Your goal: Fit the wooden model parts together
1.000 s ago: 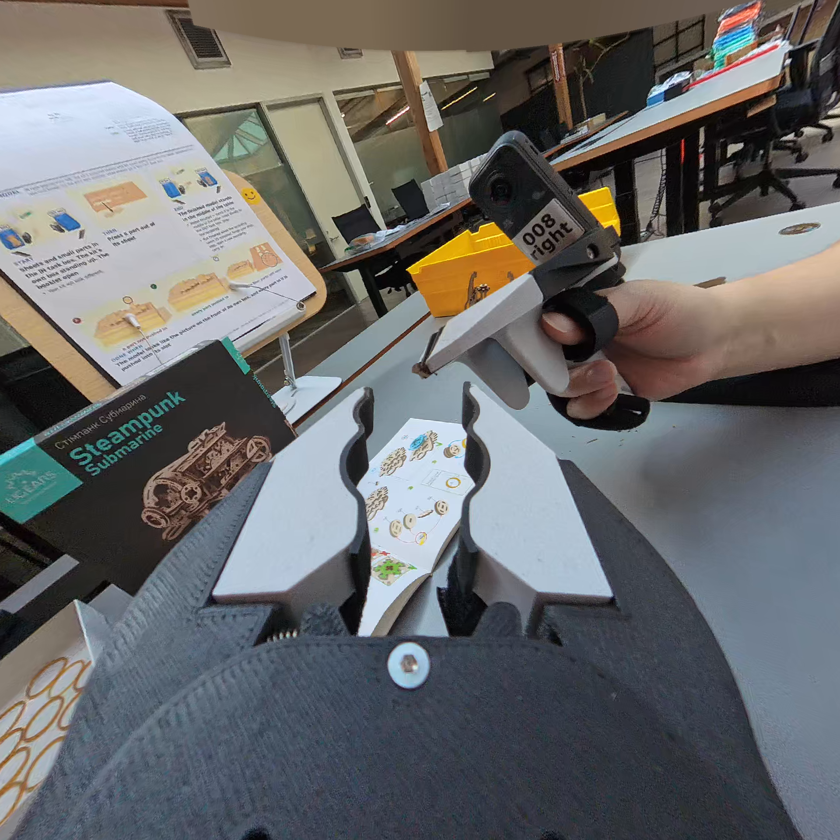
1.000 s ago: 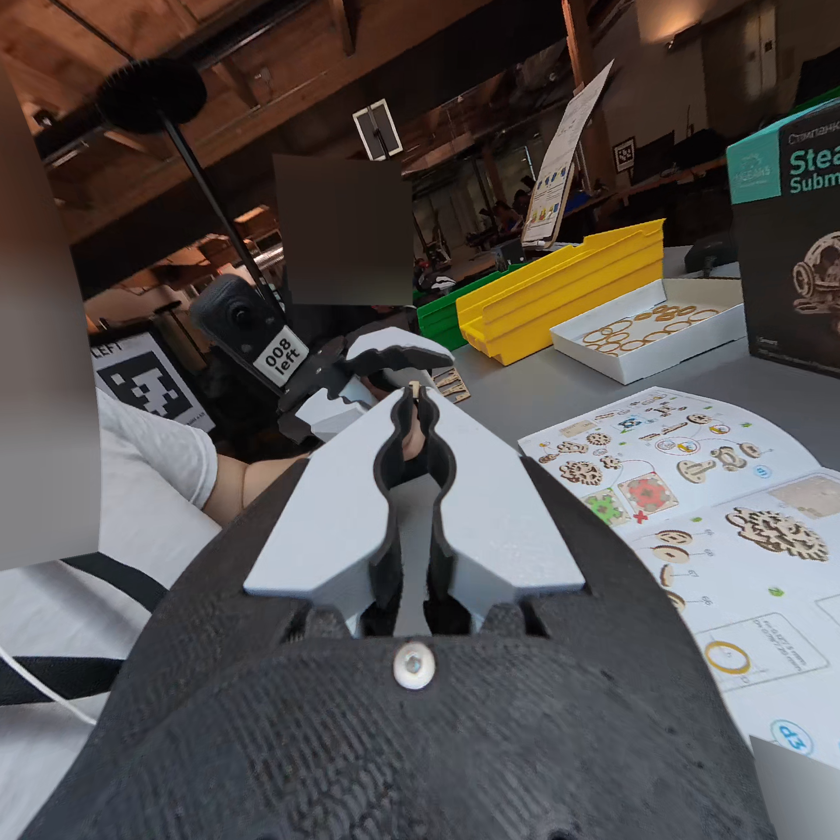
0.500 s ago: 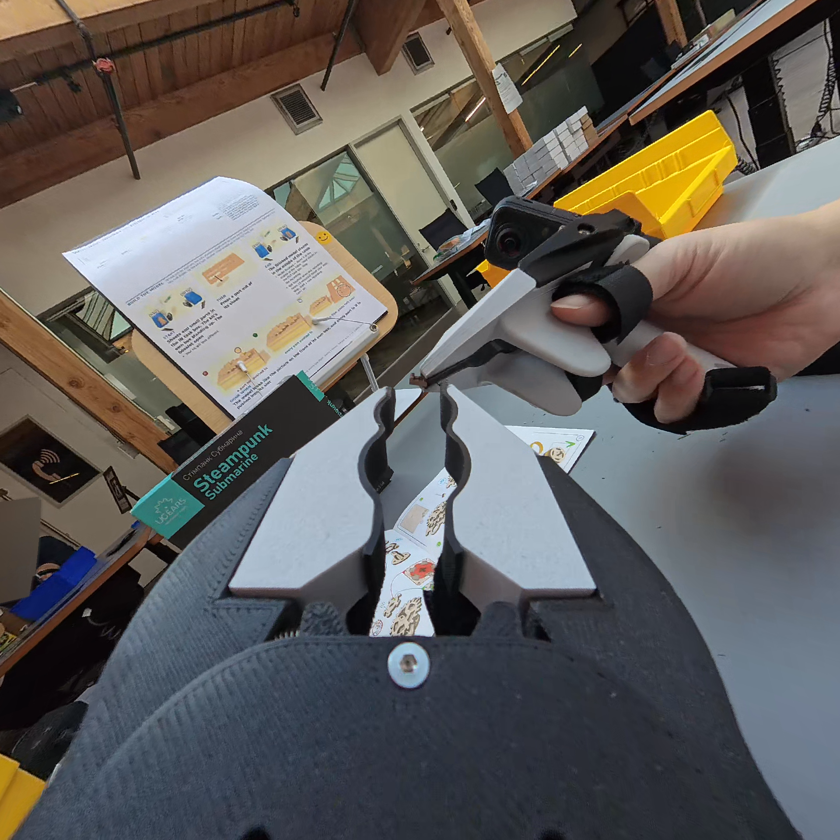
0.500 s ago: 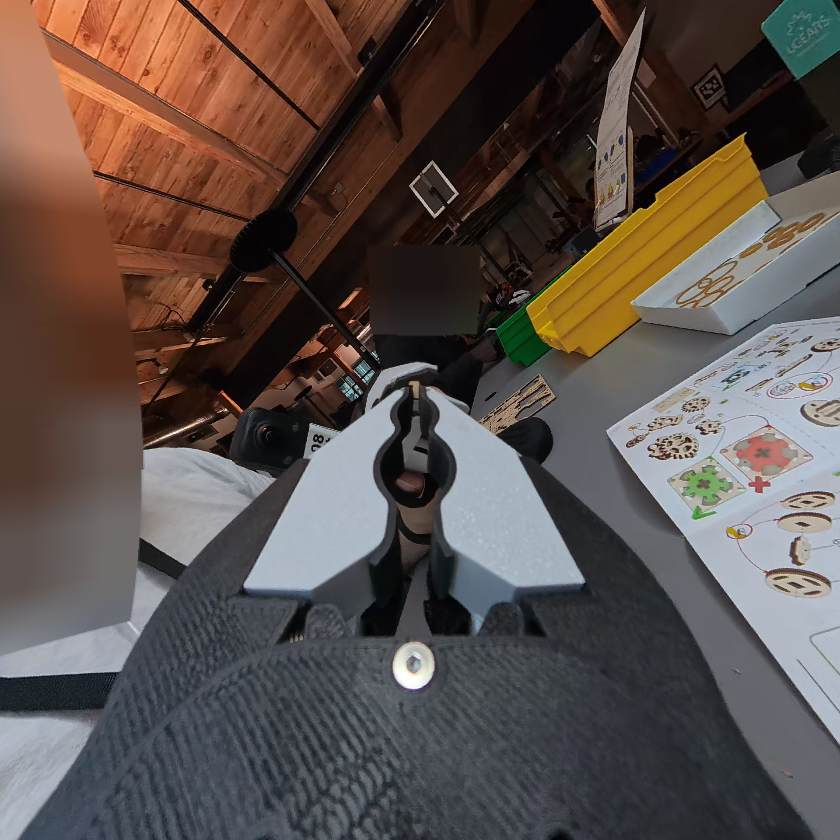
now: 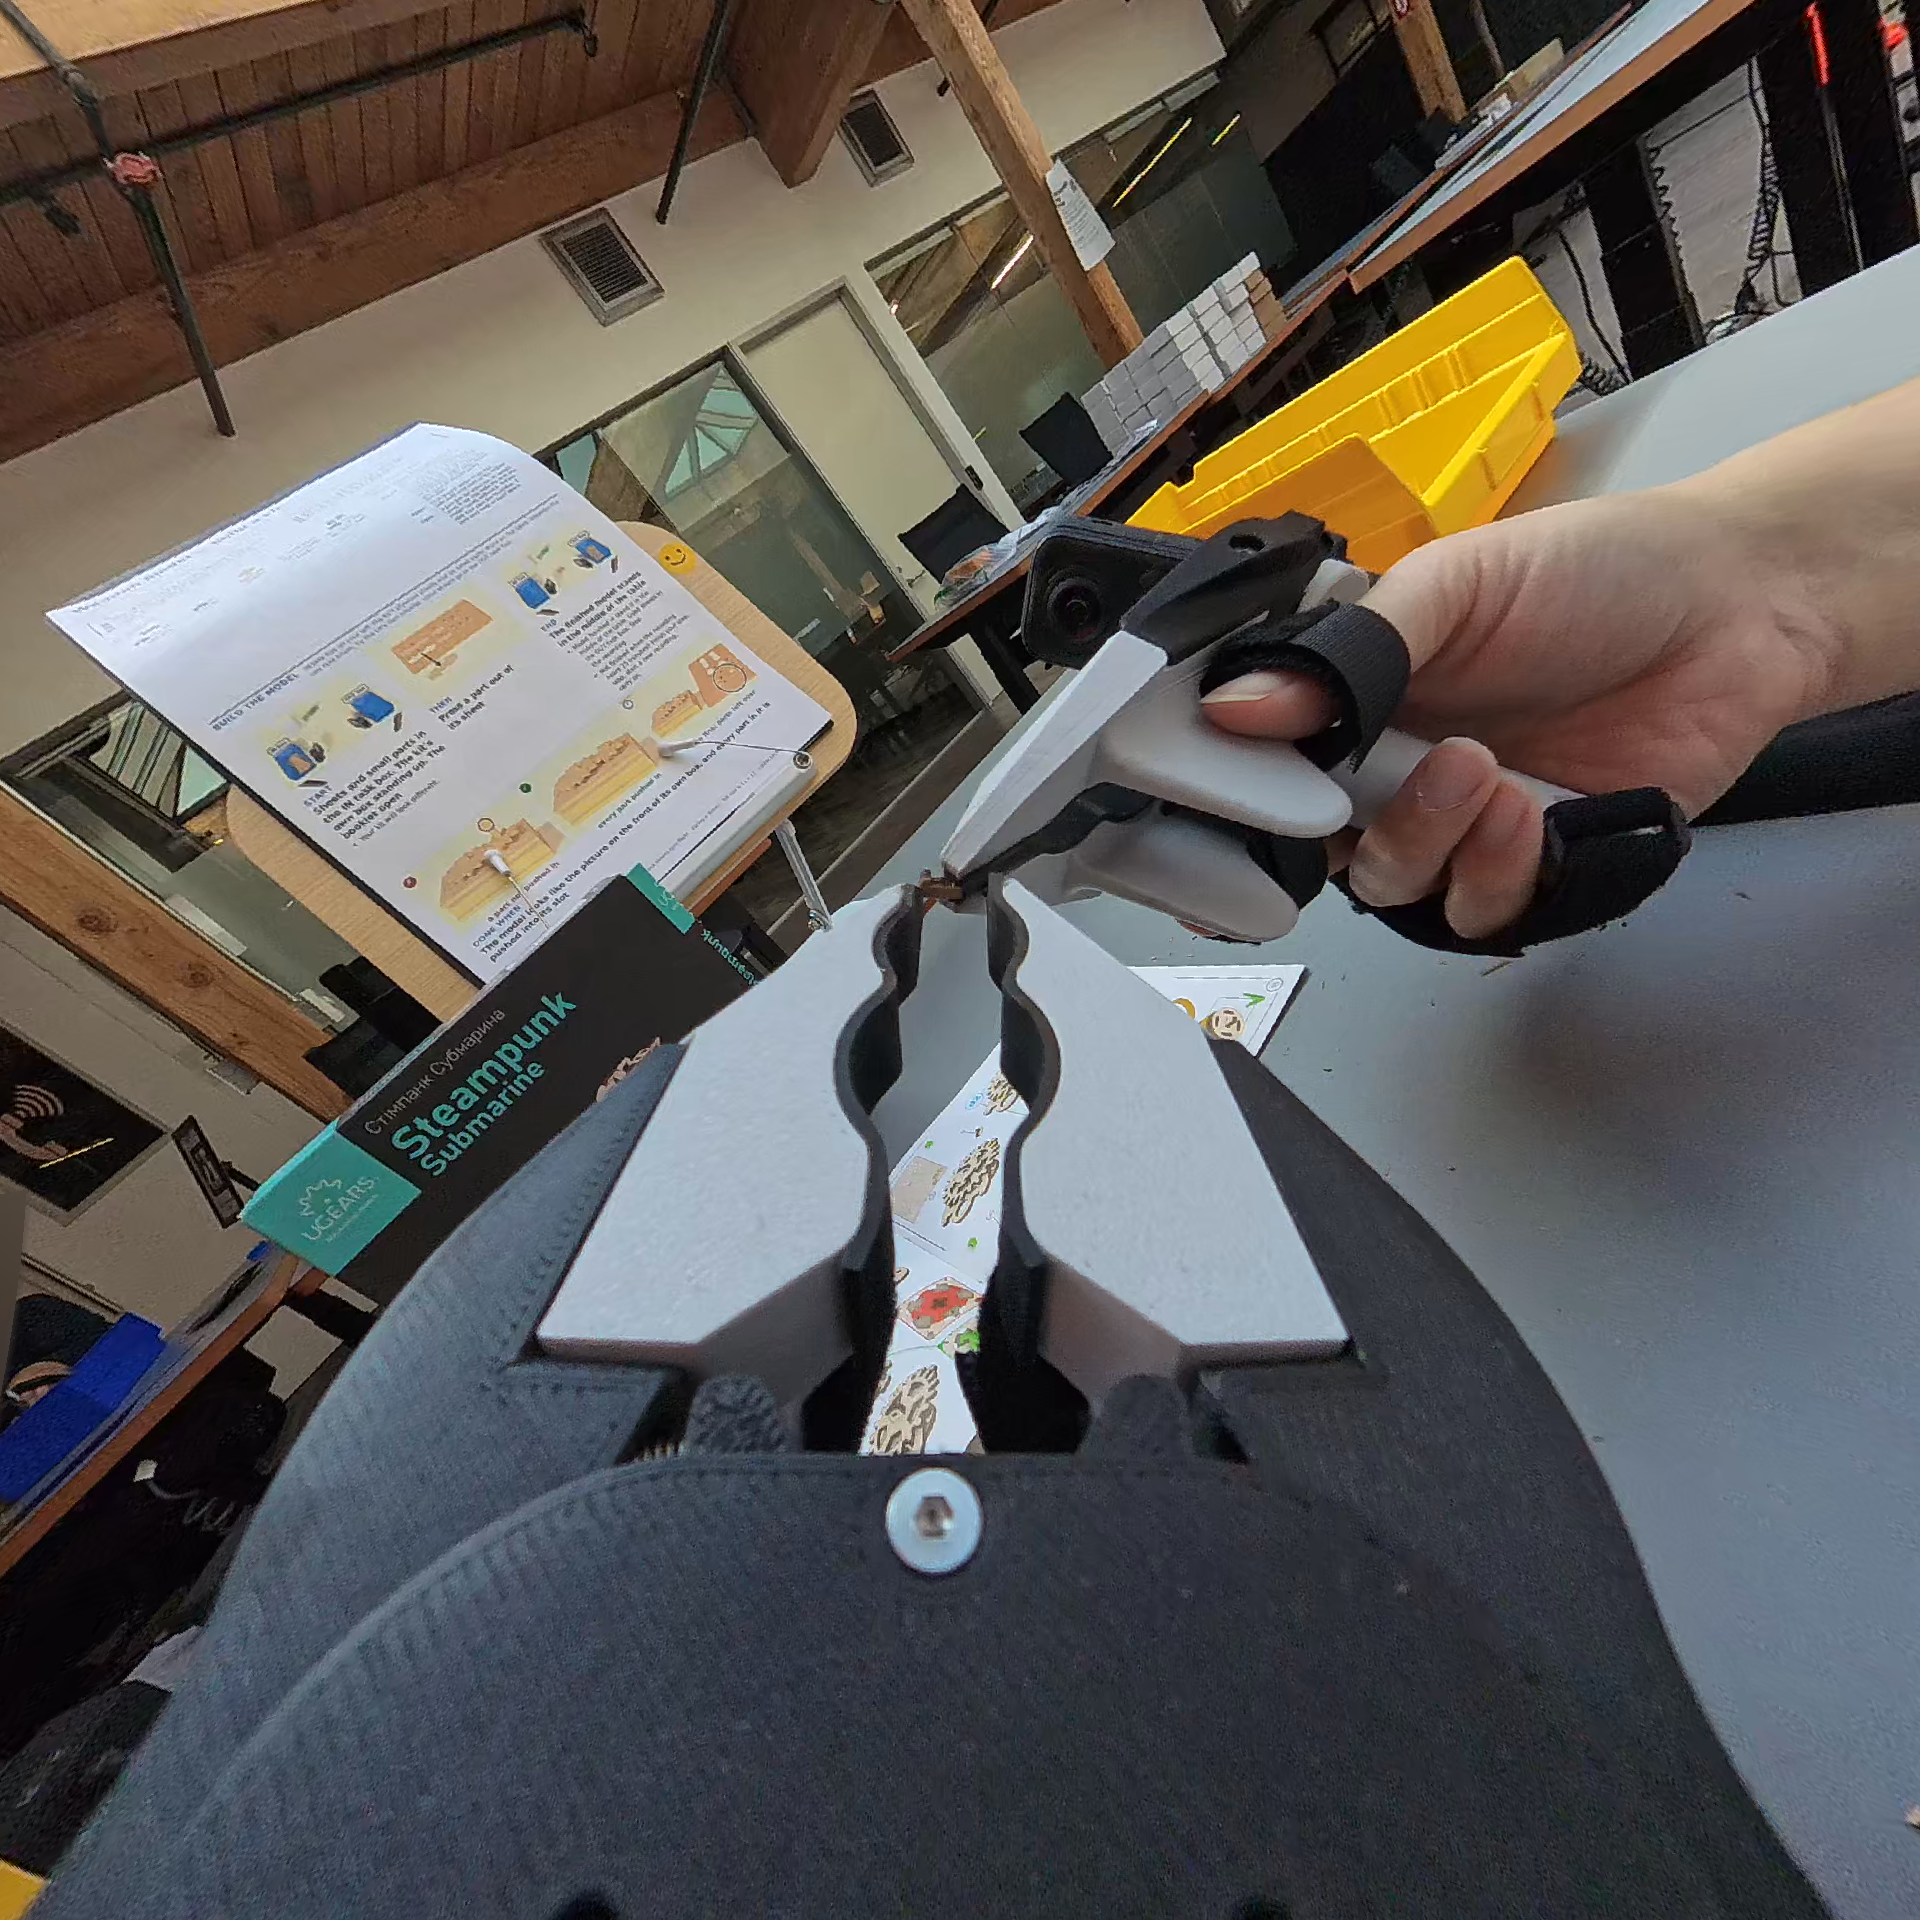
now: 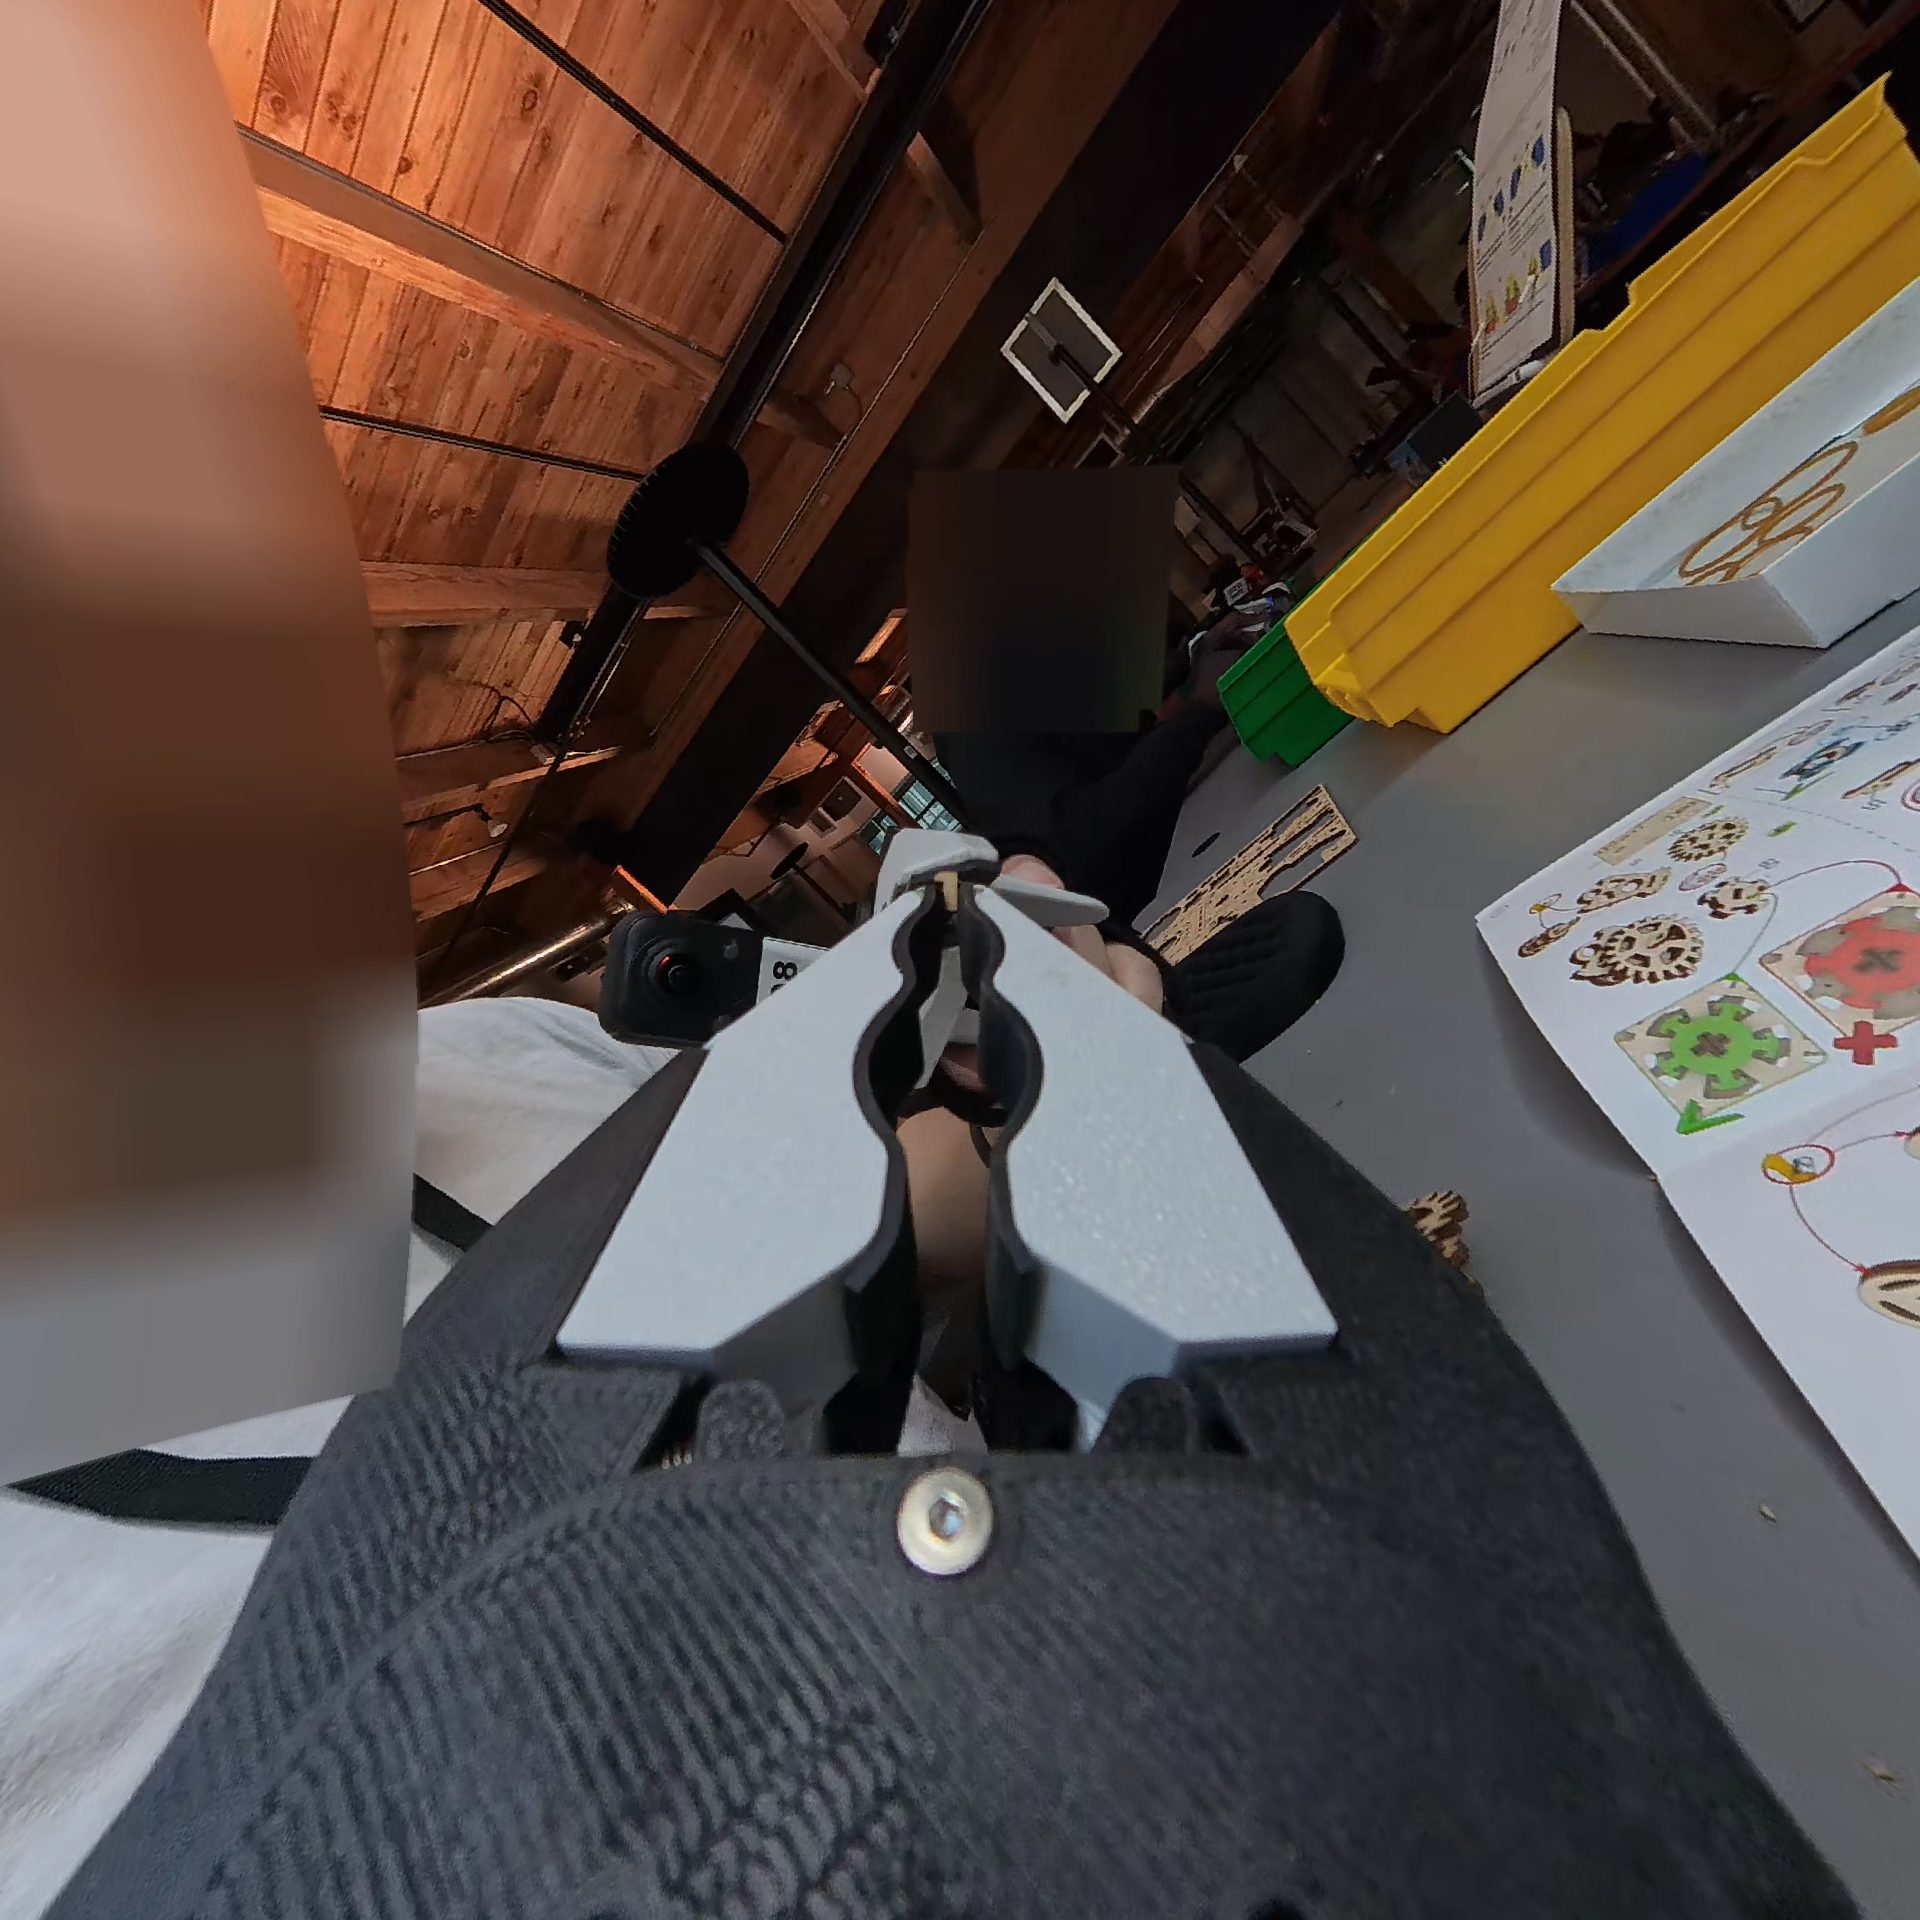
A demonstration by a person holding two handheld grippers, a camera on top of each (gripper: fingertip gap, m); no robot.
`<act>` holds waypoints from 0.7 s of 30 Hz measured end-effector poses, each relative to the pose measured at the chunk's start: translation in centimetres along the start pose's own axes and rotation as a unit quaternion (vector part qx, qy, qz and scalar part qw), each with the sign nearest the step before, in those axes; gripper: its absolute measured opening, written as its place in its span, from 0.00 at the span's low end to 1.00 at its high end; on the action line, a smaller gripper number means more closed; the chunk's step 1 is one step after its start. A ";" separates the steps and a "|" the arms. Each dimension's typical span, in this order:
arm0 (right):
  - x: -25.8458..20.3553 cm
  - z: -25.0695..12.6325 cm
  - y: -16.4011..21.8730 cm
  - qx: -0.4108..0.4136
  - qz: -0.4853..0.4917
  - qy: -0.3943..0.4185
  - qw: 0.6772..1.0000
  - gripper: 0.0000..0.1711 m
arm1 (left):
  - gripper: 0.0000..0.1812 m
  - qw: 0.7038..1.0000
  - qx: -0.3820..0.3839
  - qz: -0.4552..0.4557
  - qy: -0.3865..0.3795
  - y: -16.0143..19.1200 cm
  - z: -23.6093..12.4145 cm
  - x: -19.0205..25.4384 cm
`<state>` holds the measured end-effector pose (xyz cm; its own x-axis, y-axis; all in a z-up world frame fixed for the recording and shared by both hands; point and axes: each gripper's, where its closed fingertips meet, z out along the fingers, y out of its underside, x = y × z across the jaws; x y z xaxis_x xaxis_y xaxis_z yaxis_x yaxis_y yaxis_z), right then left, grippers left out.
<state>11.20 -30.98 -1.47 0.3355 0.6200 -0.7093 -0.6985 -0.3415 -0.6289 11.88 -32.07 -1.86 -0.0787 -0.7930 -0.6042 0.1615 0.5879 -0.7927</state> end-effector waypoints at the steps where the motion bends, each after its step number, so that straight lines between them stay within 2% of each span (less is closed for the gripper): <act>1: 0.0 -0.1 0.1 -0.005 0.004 -0.002 1.000 0.00 | 0.06 1.000 0.000 0.002 0.004 0.0 0.0 0.1; 10: -0.1 -0.5 1.2 -0.058 0.032 -0.027 0.997 0.01 | 0.04 0.999 -0.002 0.021 0.037 0.2 -0.4 1.3; 21: 0.5 -1.0 1.9 -0.084 0.044 -0.015 0.995 0.01 | 0.03 0.998 -0.016 0.023 0.061 0.9 -0.4 2.0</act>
<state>10.67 -31.96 -3.33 0.2578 0.6025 -0.7554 -0.6071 -0.5071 -0.6117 11.43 -33.08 -3.79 -0.1908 -0.7406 -0.6444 0.1371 0.6299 -0.7645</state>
